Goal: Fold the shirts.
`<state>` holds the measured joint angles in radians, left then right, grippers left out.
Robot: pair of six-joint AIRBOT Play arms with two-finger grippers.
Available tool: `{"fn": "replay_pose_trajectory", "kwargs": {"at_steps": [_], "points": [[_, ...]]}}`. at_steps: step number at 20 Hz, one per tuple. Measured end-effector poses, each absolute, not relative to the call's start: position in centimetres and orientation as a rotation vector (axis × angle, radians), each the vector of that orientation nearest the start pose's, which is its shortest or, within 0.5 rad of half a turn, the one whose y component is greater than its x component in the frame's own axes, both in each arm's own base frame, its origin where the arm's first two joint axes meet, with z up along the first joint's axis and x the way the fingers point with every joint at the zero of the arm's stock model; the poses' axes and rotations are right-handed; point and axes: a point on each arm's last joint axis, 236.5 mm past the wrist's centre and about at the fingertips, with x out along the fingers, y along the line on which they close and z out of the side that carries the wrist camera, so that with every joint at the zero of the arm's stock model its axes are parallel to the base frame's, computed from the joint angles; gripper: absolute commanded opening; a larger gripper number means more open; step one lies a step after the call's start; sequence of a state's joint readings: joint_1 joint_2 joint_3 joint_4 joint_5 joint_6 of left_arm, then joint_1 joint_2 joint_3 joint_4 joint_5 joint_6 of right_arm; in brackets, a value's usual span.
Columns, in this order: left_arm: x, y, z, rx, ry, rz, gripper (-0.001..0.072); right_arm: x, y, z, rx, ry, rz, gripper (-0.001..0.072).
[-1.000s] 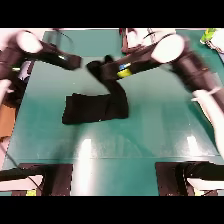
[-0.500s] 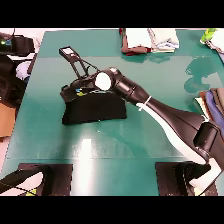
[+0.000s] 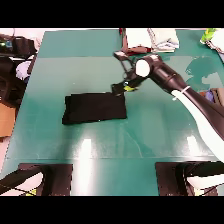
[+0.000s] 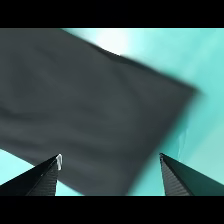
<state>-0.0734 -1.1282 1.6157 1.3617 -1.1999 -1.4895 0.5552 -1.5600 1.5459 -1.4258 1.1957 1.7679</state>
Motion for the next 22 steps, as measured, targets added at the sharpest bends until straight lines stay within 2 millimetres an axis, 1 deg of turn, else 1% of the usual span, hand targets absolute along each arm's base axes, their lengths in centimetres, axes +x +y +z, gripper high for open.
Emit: {"fn": "replay_pose_trajectory", "kwargs": {"at_steps": [2, 3, 5, 6, 8, 9, 10, 13, 15, 16, 18, 20, 22], "points": [[41.1, -9.2, 25.1, -0.026, 0.713, -0.294, 0.0027, 37.9, 24.8, 0.7, -0.006, 1.344, 0.349, 0.0710], [41.1, -9.8, 24.9, -0.020, 0.713, -0.310, 0.0027, 37.7, 23.9, -0.2, 0.013, 1.376, 0.311, 0.0709], [40.8, -11.0, 24.2, -0.013, 0.728, -0.339, 0.0027, 37.0, 23.5, -2.1, 0.051, 1.440, 0.274, 0.0706], [40.8, -11.4, 23.7, -0.011, 0.736, -0.347, 0.0027, 36.7, 23.7, -3.0, 0.075, 1.468, 0.268, 0.0683], [40.7, -11.7, 22.9, -0.006, 0.754, -0.352, 0.0027, 36.5, 24.5, -4.7, 0.138, 1.511, 0.265, 0.0682], [40.6, -11.9, 22.5, -0.003, 0.763, -0.357, 0.0027, 36.5, 25.2, -5.3, 0.175, 1.523, 0.271, 0.0679], [40.4, -12.0, 22.2, 0.001, 0.771, -0.362, 0.0027, 36.5, 26.0, -5.9, 0.209, 1.532, 0.279, 0.0658], [40.3, -12.1, 21.8, 0.012, 0.781, -0.368, 0.0028, 37.0, 27.6, -6.8, 0.283, 1.523, 0.294, 0.0608], [40.2, -12.1, 21.7, 0.016, 0.786, -0.372, 0.0028, 37.3, 28.6, -7.0, 0.312, 1.513, 0.306, 0.0490], [40.2, -12.2, 21.6, 0.018, 0.787, -0.373, 0.0027, 37.2, 28.9, -7.3, 0.316, 1.514, 0.309, 0.0388], [40.2, -12.2, 21.6, 0.018, 0.790, -0.374, 0.0028, 37.2, 29.5, -7.7, 0.310, 1.505, 0.324, 0.0019], [40.1, -12.2, 21.6, 0.016, 0.790, -0.377, 0.0027, 37.3, 30.2, -7.7, 0.285, 1.483, 0.358, 0.0016], [40.1, -12.5, 21.6, 0.009, 0.790, -0.385, 0.0026, 37.9, 30.6, -7.2, 0.263, 1.449, 0.384, 0.0016]]}}
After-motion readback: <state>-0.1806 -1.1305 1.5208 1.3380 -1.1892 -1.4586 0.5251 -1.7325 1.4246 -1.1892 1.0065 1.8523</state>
